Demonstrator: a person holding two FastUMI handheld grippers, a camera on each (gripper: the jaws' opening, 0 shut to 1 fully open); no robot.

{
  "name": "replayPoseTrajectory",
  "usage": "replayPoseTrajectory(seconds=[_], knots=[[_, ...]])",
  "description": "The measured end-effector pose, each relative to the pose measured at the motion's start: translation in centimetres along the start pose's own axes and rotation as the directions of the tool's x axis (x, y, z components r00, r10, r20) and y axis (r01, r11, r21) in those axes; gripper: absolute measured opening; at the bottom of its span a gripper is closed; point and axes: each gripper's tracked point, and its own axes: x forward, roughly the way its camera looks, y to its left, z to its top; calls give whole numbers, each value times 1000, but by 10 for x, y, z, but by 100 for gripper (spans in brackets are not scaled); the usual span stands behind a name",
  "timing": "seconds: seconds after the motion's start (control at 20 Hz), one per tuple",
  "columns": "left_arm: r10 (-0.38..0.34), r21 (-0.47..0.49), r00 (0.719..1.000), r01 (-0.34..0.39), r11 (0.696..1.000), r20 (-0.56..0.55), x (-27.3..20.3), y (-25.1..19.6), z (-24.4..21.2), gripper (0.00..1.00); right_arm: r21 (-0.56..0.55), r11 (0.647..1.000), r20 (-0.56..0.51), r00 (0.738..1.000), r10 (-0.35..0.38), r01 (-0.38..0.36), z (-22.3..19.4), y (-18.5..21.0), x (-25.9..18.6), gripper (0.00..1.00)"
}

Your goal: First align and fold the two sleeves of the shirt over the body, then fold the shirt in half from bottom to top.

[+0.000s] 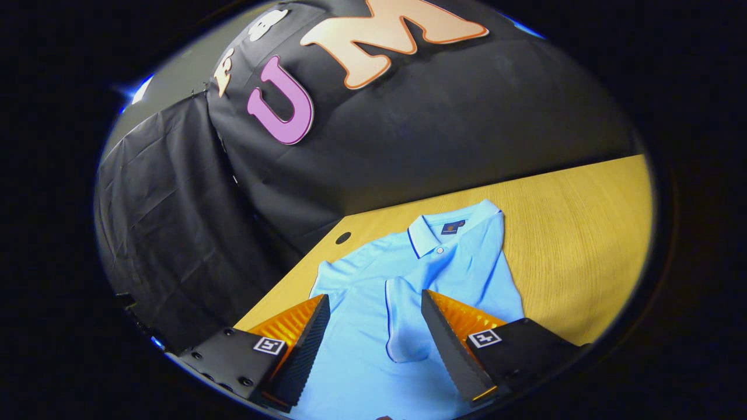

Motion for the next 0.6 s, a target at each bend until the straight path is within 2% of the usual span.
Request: replayPoseTrajectory(seconds=[0.05,0.1,0.15,0.2,0.25,0.35,0.5,0.6], knots=[[-2,-7,1000,2,1000,-12,3,2,-2,95,-13,1000,3,1000,3,-3,-1,4,-10,93],[-3,-13,1000,3,1000,-16,8,5,0,95,-31,1000,10,1000,-1,1,-2,6,-22,97],[-6,-21,1000,5,1000,-23,13,8,2,95,-58,998,17,1000,-9,10,-4,6,-34,93],[-15,-38,999,13,999,-36,19,10,3,95,-85,996,27,1000,-11,14,-6,7,-46,93],[-27,-61,998,24,998,-48,25,14,5,95,-111,994,39,999,-11,16,-8,8,-56,97],[-43,-98,997,36,995,-68,39,24,13,95,-137,990,56,998,-16,24,-15,9,-78,98],[5,-67,997,-10,998,-80,66,54,22,95,-156,987,67,997,-23,34,-29,10,-106,98],[12,-39,995,-16,999,-101,81,66,27,95,-195,980,54,998,-35,44,-42,9,-122,98]])
